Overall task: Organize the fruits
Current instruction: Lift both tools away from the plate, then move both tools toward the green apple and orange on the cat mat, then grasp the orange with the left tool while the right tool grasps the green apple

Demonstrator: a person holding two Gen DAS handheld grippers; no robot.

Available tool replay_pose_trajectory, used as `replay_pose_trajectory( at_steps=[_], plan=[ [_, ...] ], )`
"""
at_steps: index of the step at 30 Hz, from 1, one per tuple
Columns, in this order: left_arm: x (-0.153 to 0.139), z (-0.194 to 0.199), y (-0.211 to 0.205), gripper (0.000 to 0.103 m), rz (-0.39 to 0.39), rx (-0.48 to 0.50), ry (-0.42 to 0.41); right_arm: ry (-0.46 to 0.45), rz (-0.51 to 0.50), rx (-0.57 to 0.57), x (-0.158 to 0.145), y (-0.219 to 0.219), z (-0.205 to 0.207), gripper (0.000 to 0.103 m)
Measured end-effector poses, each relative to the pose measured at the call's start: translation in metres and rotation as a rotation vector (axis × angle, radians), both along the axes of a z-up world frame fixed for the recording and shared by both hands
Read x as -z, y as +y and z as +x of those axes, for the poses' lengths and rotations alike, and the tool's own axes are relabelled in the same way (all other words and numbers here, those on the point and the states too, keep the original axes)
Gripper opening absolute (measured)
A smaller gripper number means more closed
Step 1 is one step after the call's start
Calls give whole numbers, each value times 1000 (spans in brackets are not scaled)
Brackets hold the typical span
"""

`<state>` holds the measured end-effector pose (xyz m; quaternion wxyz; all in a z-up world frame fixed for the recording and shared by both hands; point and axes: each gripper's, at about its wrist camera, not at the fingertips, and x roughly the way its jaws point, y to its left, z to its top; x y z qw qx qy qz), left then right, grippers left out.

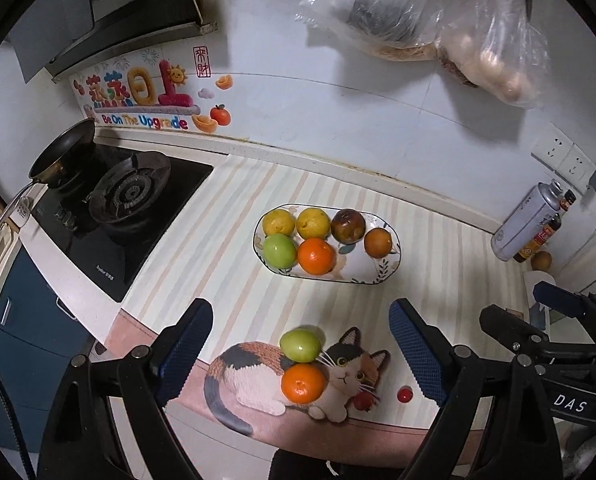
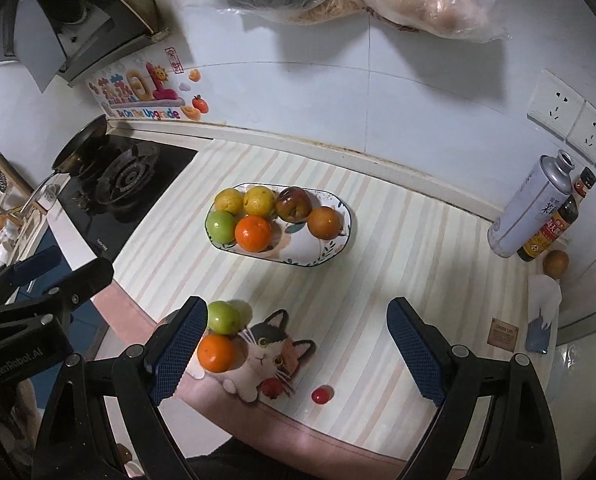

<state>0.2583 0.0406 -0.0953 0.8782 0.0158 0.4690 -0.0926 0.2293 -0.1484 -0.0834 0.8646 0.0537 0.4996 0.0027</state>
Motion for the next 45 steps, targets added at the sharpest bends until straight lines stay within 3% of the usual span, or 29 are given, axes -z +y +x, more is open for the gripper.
replay_pose_trajectory(
  at_steps=[10,11,12,13,17,20,26,32,33,36,38,39,41,45],
  plan=[
    [10,-8,8,91,-18,-22,33,9,49,3,5,-2,-4,94],
    [14,-7,9,94,-14,-26,36,20,59,2,10,-3,-3,94],
    [21,-6,11,103,-5,-34,45,33,77,4,15,-5,-1,94],
    [26,-4,13,103,6,-42,50,49,100,8,24,-7,1,95],
    [70,2,19,103,64,-79,118,125,155,15,63,-13,10,95],
    [115,6,20,103,94,-84,216,204,220,30,102,-17,16,95],
    [194,16,15,103,55,-75,396,304,316,97,165,-28,22,95],
    [244,28,-7,103,25,-23,479,347,326,142,198,-34,28,95],
    [249,29,-9,102,16,-11,493,354,325,144,202,-33,30,95],
    [262,32,-15,76,-39,13,542,367,324,147,208,-32,36,95],
    [262,32,-14,71,-31,7,520,374,324,144,210,-28,41,95],
    [260,32,-12,61,-29,2,504,376,325,140,211,-26,44,95],
    [259,33,-2,61,-58,-12,517,379,328,127,212,-20,50,95],
    [260,30,21,61,-35,-46,506,386,336,86,215,0,67,95]
  ],
)
